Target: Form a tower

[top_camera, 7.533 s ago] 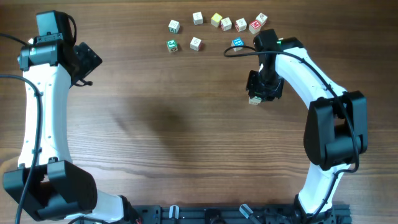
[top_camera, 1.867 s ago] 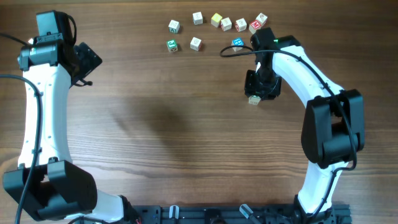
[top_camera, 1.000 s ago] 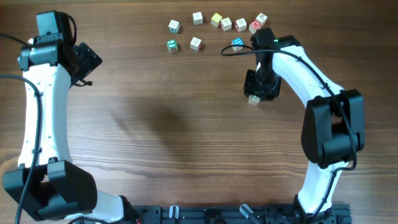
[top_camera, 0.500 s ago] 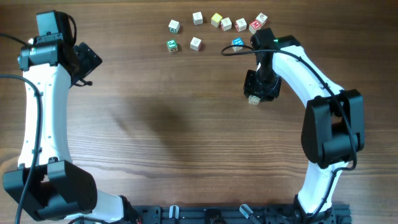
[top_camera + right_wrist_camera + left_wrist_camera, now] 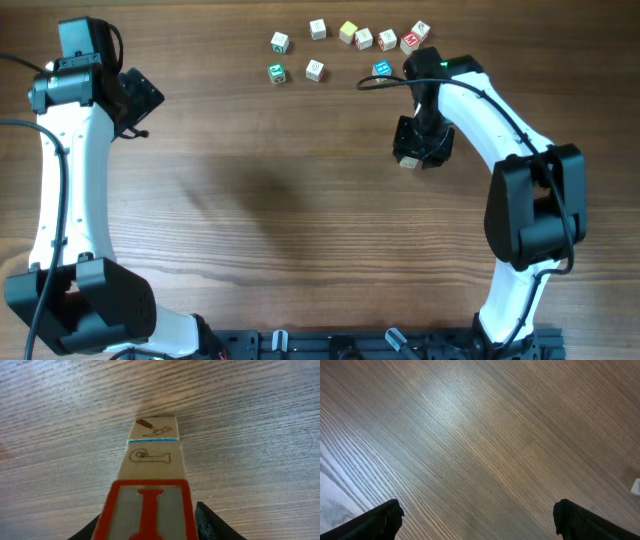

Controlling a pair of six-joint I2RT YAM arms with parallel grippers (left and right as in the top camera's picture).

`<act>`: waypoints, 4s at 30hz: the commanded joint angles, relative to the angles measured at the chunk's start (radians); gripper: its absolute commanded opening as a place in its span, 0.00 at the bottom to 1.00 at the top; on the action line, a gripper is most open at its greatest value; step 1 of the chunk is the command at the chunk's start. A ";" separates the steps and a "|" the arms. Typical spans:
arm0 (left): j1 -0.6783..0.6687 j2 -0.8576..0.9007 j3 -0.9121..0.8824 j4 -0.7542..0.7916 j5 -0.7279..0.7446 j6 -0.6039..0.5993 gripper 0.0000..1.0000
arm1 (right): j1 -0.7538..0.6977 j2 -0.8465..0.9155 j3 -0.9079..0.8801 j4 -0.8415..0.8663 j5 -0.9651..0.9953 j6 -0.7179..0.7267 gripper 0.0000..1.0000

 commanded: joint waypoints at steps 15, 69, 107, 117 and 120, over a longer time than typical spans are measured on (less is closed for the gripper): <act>0.003 0.009 -0.005 -0.001 0.002 -0.017 1.00 | 0.132 -0.238 0.035 -0.138 0.188 0.052 0.56; 0.003 0.009 -0.005 -0.001 0.002 -0.017 1.00 | -0.077 -0.125 -0.174 0.219 0.074 -0.034 0.04; 0.003 0.009 -0.005 -0.001 0.002 -0.017 1.00 | -0.116 -0.294 0.003 -0.013 0.033 0.153 0.16; 0.003 0.009 -0.005 -0.001 0.002 -0.017 1.00 | 0.065 -0.213 0.000 0.086 0.135 0.341 1.00; 0.003 0.009 -0.005 -0.001 0.002 -0.017 1.00 | 0.063 -0.103 0.000 0.081 0.136 0.340 1.00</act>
